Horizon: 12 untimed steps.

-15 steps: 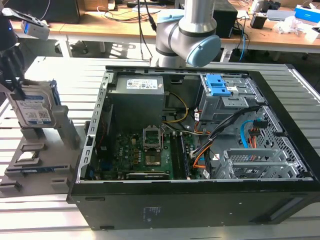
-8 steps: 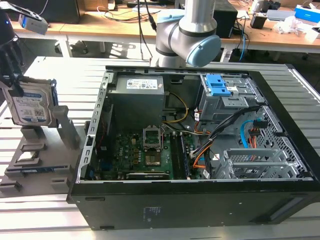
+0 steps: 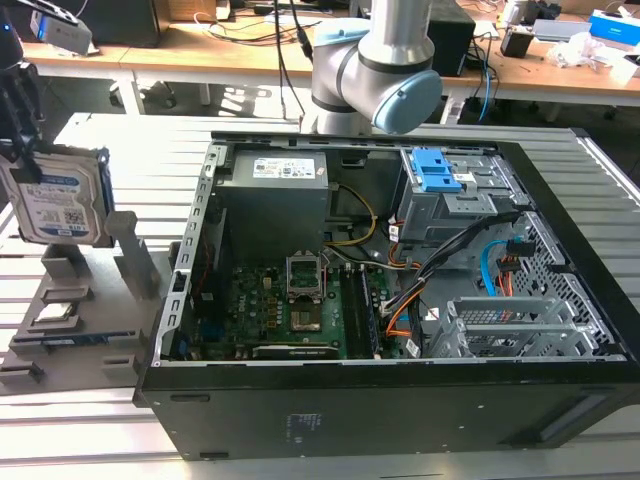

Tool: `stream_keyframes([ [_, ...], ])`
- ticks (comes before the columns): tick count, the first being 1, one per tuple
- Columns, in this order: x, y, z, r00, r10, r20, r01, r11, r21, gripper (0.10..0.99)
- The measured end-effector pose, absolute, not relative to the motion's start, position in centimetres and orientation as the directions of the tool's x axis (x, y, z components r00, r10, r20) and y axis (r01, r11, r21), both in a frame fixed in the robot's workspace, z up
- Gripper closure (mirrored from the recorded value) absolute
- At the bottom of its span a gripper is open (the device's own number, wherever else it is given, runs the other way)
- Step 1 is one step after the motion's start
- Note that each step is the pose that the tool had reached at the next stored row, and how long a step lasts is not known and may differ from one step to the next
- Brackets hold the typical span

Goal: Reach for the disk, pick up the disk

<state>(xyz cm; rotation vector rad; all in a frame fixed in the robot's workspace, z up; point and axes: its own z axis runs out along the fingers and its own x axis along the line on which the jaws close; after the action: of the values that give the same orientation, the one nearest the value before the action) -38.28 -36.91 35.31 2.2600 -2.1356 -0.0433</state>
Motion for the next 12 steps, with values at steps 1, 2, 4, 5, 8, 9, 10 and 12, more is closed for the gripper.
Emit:
stream_keyframes([
  [1,-38.3,-36.9,35.4,0.057,-0.998,0.002,-0.998,-0.056,0.042,0.718],
  [2,-38.3,-36.9,35.6,0.057,-0.998,0.002,-0.998,-0.056,0.042,0.718],
  [4,-38.3,-36.9,36.0,0.057,-0.998,0.002,-0.998,-0.056,0.042,0.718],
  [5,-38.3,-36.9,36.1,0.057,-0.998,0.002,-0.998,-0.056,0.042,0.718],
  [8,-38.2,-36.9,36.9,0.057,-0.998,0.002,-0.998,-0.056,0.042,0.718],
  [9,-38.2,-36.9,37.1,0.057,-0.998,0.002,-0.998,-0.056,0.042,0.718],
  [10,-38.2,-36.9,37.4,0.057,-0.998,0.002,-0.998,-0.056,0.042,0.718],
  [12,-38.2,-36.9,37.7,0.057,-0.998,0.002,-0.998,-0.056,0.042,0.718],
])
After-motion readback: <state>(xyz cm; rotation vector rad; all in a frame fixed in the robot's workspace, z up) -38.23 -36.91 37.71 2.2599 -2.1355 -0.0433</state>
